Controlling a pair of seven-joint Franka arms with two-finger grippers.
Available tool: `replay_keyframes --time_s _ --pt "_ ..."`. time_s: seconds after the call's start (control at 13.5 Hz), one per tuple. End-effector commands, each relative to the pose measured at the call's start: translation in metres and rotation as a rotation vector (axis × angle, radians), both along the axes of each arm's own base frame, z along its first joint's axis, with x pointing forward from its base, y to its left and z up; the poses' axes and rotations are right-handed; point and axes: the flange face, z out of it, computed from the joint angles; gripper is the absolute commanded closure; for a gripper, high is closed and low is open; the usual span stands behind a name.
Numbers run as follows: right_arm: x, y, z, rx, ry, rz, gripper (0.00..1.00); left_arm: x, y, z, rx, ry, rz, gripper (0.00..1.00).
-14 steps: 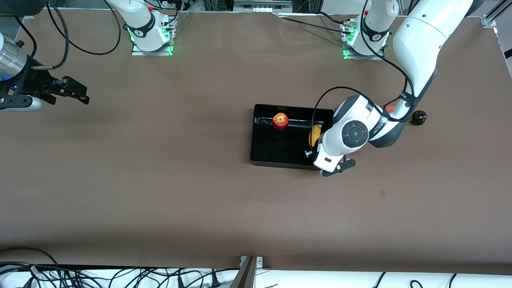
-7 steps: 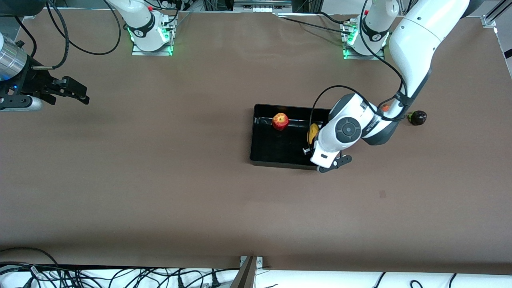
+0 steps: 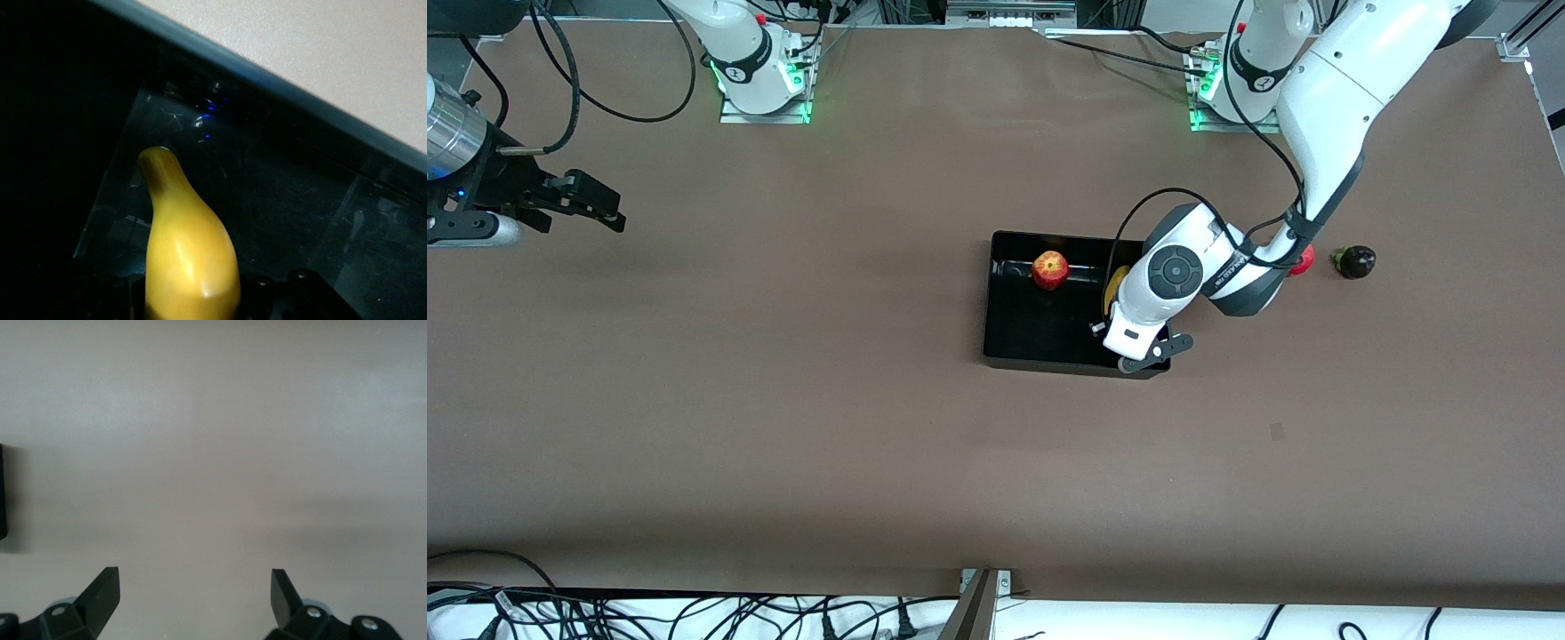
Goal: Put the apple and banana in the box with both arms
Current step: 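Lower the banana into the box beside the apple with the left gripper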
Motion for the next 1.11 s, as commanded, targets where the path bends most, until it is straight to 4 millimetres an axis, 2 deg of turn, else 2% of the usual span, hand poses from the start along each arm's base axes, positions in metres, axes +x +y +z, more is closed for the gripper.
replay_keyframes --time_s 0.0,0.07,0.15,0.52,0.74,0.81,1.04 --pt "0.003 -0.002 0.004 0.003 -0.007 -0.006 0.00 -0.001 -0.002 0.002 0.011 -0.025 0.005 0.43" --pt "0.004 -0.001 0.004 0.005 -0.009 -0.006 0.00 0.000 -0.001 0.002 0.012 -0.024 0.008 0.24" --pt "0.003 -0.002 0.004 0.003 -0.007 -0.006 0.00 0.000 -0.001 0.002 0.013 -0.026 0.004 0.00" --pt "0.003 -0.002 0.004 0.003 -0.007 -0.006 0.00 -0.003 -0.001 -0.003 0.048 -0.043 0.011 0.00" --pt "0.003 -0.002 0.004 0.003 -0.007 -0.007 0.00 -0.007 -0.005 0.007 0.067 -0.042 0.033 0.00" --pt "0.004 -0.002 0.004 0.003 -0.009 -0.007 0.00 -0.008 -0.004 0.019 0.098 -0.039 0.043 0.00" --pt "0.003 -0.002 0.004 0.003 -0.007 -0.007 0.00 -0.015 0.003 0.078 0.201 -0.046 0.040 0.00"
